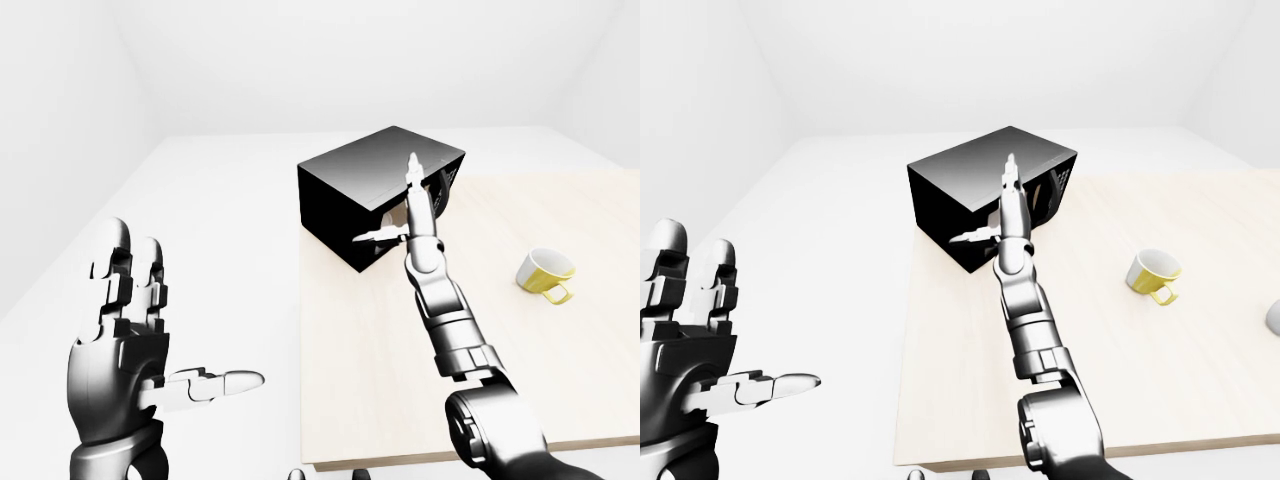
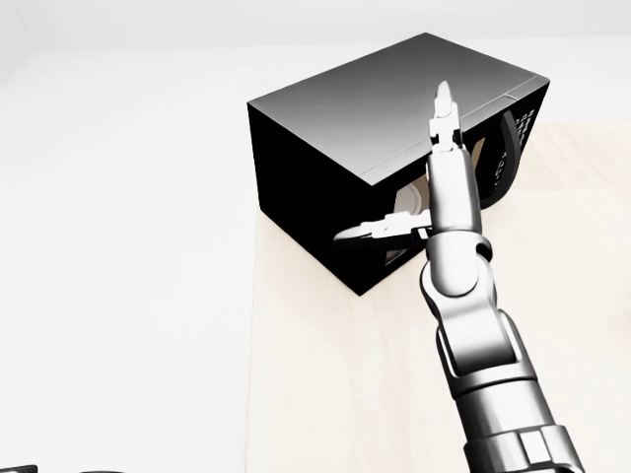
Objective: Close the microwave.
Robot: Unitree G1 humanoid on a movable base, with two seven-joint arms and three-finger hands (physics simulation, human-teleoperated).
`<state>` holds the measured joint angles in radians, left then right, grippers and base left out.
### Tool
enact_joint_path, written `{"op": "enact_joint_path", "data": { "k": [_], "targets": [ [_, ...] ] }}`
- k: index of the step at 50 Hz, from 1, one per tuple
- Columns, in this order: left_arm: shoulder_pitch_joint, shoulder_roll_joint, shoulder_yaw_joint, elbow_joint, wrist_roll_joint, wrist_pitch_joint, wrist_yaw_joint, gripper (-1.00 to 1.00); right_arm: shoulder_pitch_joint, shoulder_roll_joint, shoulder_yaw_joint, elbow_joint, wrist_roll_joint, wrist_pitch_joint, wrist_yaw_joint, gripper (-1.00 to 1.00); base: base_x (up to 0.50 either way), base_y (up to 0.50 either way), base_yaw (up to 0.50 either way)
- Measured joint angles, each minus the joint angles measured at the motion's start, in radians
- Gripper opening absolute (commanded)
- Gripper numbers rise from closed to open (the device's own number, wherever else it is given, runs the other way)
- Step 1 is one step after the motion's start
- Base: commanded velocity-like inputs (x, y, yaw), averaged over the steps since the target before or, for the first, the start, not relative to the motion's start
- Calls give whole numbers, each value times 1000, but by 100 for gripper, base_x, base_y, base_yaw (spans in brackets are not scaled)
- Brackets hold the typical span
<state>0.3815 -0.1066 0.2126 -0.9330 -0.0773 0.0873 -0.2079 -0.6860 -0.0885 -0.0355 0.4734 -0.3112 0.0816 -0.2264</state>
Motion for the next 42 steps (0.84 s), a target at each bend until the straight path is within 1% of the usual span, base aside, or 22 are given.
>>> {"op": "enact_joint_path", "data": {
  "k": [4,10,16,22,25,28,34,42],
  "targets": [
    [0,0,0,0,0,0,0,100,1,0,1,-7,1,2,1,100,0,0,0],
    [-5,1,5,1,-2,0,2,100,177,21,14,-327,-19,6,50,100,0,0,0],
    [-8,1,8,1,-3,0,2,100,279,35,20,-515,-33,6,79,100,0,0,0],
    [-4,-1,3,4,3,0,4,100,545,59,42,-852,-53,6,127,100,0,0,0],
    [-2,-1,-1,6,7,0,5,100,643,68,46,-977,-59,6,146,100,0,0,0],
    [-1,-1,-3,8,9,0,6,100,716,76,48,-1070,-63,6,161,100,0,0,0],
    [1,0,-7,10,12,0,8,100,810,86,52,-1189,-70,6,180,100,0,0,0],
    [2,1,-10,11,13,0,10,100,873,94,54,-1269,-75,6,195,100,0,0,0]
  ]
}}
